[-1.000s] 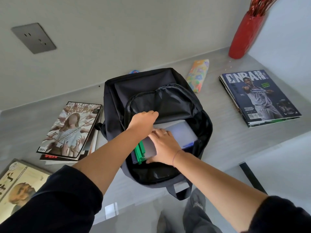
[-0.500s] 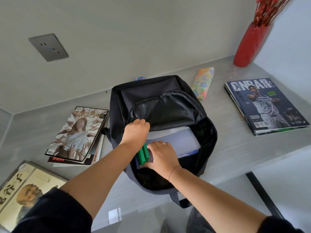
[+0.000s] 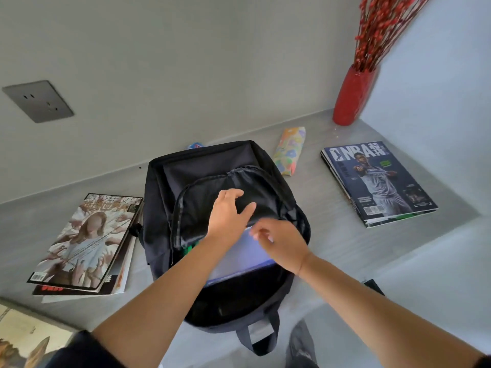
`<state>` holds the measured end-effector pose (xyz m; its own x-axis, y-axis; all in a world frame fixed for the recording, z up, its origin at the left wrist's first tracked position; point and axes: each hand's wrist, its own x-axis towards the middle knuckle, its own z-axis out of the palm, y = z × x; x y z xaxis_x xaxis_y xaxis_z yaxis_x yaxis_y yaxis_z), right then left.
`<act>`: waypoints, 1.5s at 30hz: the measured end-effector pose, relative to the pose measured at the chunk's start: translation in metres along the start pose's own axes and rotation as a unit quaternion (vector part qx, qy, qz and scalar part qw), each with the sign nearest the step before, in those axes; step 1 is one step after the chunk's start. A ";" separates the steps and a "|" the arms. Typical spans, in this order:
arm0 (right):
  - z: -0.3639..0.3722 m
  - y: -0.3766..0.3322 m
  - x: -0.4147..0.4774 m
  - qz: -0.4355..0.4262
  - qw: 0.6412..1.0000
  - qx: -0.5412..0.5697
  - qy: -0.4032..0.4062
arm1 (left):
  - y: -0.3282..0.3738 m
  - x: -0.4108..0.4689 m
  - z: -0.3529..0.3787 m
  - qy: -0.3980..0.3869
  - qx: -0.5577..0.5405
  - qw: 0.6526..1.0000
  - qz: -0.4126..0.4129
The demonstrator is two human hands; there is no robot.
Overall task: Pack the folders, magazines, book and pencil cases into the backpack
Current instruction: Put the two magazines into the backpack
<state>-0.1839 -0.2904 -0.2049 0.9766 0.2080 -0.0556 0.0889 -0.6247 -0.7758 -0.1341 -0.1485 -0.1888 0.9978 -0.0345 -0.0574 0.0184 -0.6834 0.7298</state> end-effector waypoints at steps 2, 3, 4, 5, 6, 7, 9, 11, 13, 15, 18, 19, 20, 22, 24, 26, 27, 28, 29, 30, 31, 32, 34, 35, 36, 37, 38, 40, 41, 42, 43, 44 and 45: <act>-0.042 0.027 0.008 0.059 0.989 0.035 0.134 | 0.027 0.011 0.014 0.020 -0.090 0.995 -0.029; -0.065 0.043 0.013 0.099 0.978 0.035 0.181 | 0.041 0.016 0.024 0.021 -0.122 0.992 -0.038; -0.088 0.064 0.019 0.137 0.968 0.022 0.211 | 0.056 0.021 0.036 0.016 -0.143 0.989 -0.041; -0.112 0.087 0.025 0.172 0.959 -0.004 0.224 | 0.069 0.026 0.050 0.010 -0.148 0.988 -0.043; -0.134 0.109 0.030 0.206 0.951 -0.031 0.228 | 0.080 0.030 0.063 0.006 -0.137 0.989 -0.046; -0.157 0.132 0.032 0.243 0.942 -0.053 0.227 | 0.091 0.035 0.080 0.008 -0.111 0.993 -0.050; -0.196 0.171 0.031 0.301 0.923 -0.091 0.220 | 0.108 0.044 0.111 0.045 -0.013 0.997 -0.061; -0.228 0.201 0.027 0.337 0.908 -0.106 0.225 | 0.125 0.055 0.139 0.095 0.064 0.992 -0.044; -0.252 0.228 0.024 0.372 0.895 -0.110 0.218 | 0.140 0.069 0.170 0.076 0.053 0.996 -0.018; -0.268 0.249 0.024 0.404 0.886 -0.122 0.190 | 0.152 0.086 0.202 -0.007 -0.039 0.997 -0.068; -0.287 0.280 0.033 0.421 0.884 -0.108 0.174 | 0.170 0.115 0.245 -0.085 -0.215 0.931 -0.281; -0.290 0.285 0.038 0.417 0.886 -0.105 0.173 | 0.171 0.122 0.254 -0.083 -0.249 0.909 -0.322; -0.292 0.290 0.043 0.414 0.888 -0.096 0.173 | 0.172 0.130 0.261 -0.077 -0.273 0.897 -0.339; -0.296 0.297 0.053 0.416 0.891 -0.067 0.169 | 0.176 0.144 0.276 -0.073 -0.316 0.875 -0.359; -0.302 0.307 0.062 0.433 0.885 -0.027 0.169 | 0.181 0.156 0.286 -0.074 -0.359 0.842 -0.395; -0.305 0.314 0.066 0.447 0.874 0.027 0.186 | 0.179 0.163 0.285 -0.073 -0.380 0.822 -0.418; -0.308 0.316 0.069 0.457 0.865 0.069 0.193 | 0.179 0.168 0.285 -0.077 -0.387 0.817 -0.419; -0.311 0.316 0.071 0.468 0.854 0.117 0.193 | 0.180 0.173 0.283 -0.081 -0.395 0.814 -0.418; -0.313 0.315 0.072 0.475 0.846 0.159 0.184 | 0.180 0.176 0.281 -0.085 -0.406 0.808 -0.419; -0.313 0.314 0.073 0.477 0.844 0.183 0.164 | 0.182 0.177 0.278 -0.094 -0.417 0.801 -0.418; -0.311 0.313 0.073 0.476 0.848 0.188 0.140 | 0.183 0.177 0.276 -0.114 -0.424 0.797 -0.414; -0.308 0.311 0.073 0.471 0.853 0.186 0.123 | 0.184 0.176 0.277 -0.139 -0.424 0.797 -0.407; -0.299 0.306 0.069 0.443 0.873 0.176 0.108 | 0.182 0.173 0.280 -0.170 -0.412 0.804 -0.394; -0.294 0.303 0.067 0.422 0.883 0.175 0.109 | 0.180 0.171 0.281 -0.174 -0.408 0.807 -0.390; -0.290 0.300 0.065 0.401 0.890 0.182 0.116 | 0.177 0.168 0.281 -0.175 -0.405 0.812 -0.383; -0.288 0.298 0.062 0.383 0.894 0.195 0.127 | 0.174 0.166 0.280 -0.176 -0.401 0.818 -0.372; -0.288 0.296 0.059 0.372 0.893 0.213 0.136 | 0.170 0.164 0.278 -0.175 -0.399 0.827 -0.355; -0.291 0.289 0.055 0.367 0.880 0.268 0.137 | 0.163 0.162 0.269 -0.173 -0.405 0.845 -0.303; -0.293 0.284 0.053 0.360 0.871 0.306 0.134 | 0.162 0.162 0.262 -0.175 -0.412 0.852 -0.272; -0.294 0.280 0.053 0.344 0.864 0.342 0.133 | 0.162 0.164 0.255 -0.179 -0.418 0.858 -0.240; -0.296 0.275 0.055 0.319 0.863 0.367 0.136 | 0.162 0.167 0.247 -0.187 -0.423 0.862 -0.210; -0.297 0.269 0.058 0.290 0.867 0.381 0.140 | 0.164 0.171 0.238 -0.197 -0.424 0.865 -0.183; -0.299 0.261 0.061 0.262 0.870 0.390 0.145 | 0.166 0.174 0.227 -0.207 -0.422 0.868 -0.161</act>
<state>-0.0427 -0.6659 -0.2233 0.8609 -0.2216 -0.4579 -0.4342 0.1489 -0.8884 0.0283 -0.4332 -0.2322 0.8263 -0.3198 -0.4636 0.5076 0.0661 0.8591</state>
